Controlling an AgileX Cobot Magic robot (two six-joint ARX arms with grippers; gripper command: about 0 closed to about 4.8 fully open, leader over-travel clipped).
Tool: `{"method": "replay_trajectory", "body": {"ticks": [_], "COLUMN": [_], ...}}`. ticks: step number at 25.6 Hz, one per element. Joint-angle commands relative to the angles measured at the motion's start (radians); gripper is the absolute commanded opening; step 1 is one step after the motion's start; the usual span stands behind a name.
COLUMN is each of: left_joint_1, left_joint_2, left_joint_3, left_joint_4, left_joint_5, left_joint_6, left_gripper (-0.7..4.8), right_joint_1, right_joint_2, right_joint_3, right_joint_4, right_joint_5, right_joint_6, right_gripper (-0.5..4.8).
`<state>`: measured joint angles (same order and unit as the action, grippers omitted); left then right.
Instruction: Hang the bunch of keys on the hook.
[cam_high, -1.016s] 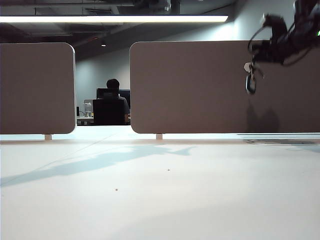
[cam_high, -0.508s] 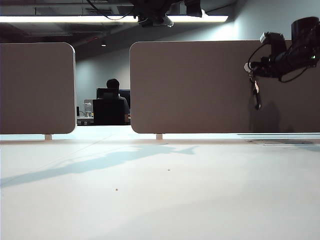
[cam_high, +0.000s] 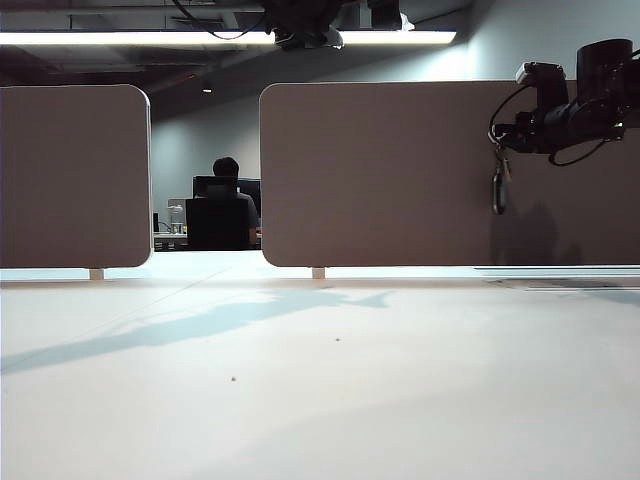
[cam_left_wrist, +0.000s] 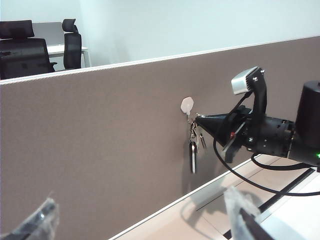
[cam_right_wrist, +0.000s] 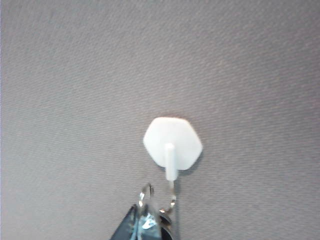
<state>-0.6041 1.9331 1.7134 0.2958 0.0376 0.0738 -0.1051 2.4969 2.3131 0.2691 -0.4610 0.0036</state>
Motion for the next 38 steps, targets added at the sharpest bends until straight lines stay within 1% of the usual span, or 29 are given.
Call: {"method": "replay_trajectory", "body": {"ticks": [1, 4, 7, 12, 17, 20, 26, 29, 34, 38], "left_joint_1": [-0.002, -0.002, -0.002, -0.001, -0.002, -0.002, -0.002, -0.002, -0.002, -0.002], "left_joint_2": [-0.003, -0.003, -0.003, -0.003, -0.003, -0.003, -0.003, -0.003, -0.003, -0.004], "left_joint_3": [0.005, 0.005, 0.005, 0.005, 0.005, 0.005, 0.005, 0.005, 0.005, 0.005], "left_joint_4": [0.023, 0.021, 0.021, 0.020, 0.020, 0.019, 0.015, 0.003, -0.015, -0.019], "left_joint_5": [0.001, 0.000, 0.000, 0.000, 0.000, 0.000, 0.005, 0.006, 0.009, 0.009], "left_joint_6": [-0.002, -0.002, 0.003, 0.005, 0.004, 0.004, 0.004, 0.003, 0.000, -0.003], "left_gripper": [4.79, 4.79, 4.79, 4.79, 4.79, 4.79, 4.79, 4.79, 4.79, 4.79], "right_joint_1": [0.000, -0.002, -0.002, 0.000, -0.002, -0.001, 0.024, 0.042, 0.061, 0.061], "right_joint_2": [0.009, 0.036, 0.092, 0.159, 0.153, 0.147, 0.132, 0.120, 0.096, 0.068], "right_joint_3": [0.007, 0.024, 0.097, 0.217, 0.217, 0.217, 0.217, 0.217, 0.217, 0.217], "right_joint_4": [0.055, 0.064, 0.058, -0.016, -0.003, -0.008, -0.035, -0.049, -0.068, -0.190], "right_joint_5": [0.038, 0.040, 0.040, 0.042, 0.033, 0.000, -0.013, -0.005, 0.040, 0.064], "right_joint_6": [0.013, 0.034, 0.066, 0.076, 0.076, 0.078, 0.079, 0.078, 0.075, 0.049], "right_gripper": [-0.06, -0.06, -0.06, -0.06, -0.06, -0.06, -0.06, -0.06, -0.06, -0.06]}}
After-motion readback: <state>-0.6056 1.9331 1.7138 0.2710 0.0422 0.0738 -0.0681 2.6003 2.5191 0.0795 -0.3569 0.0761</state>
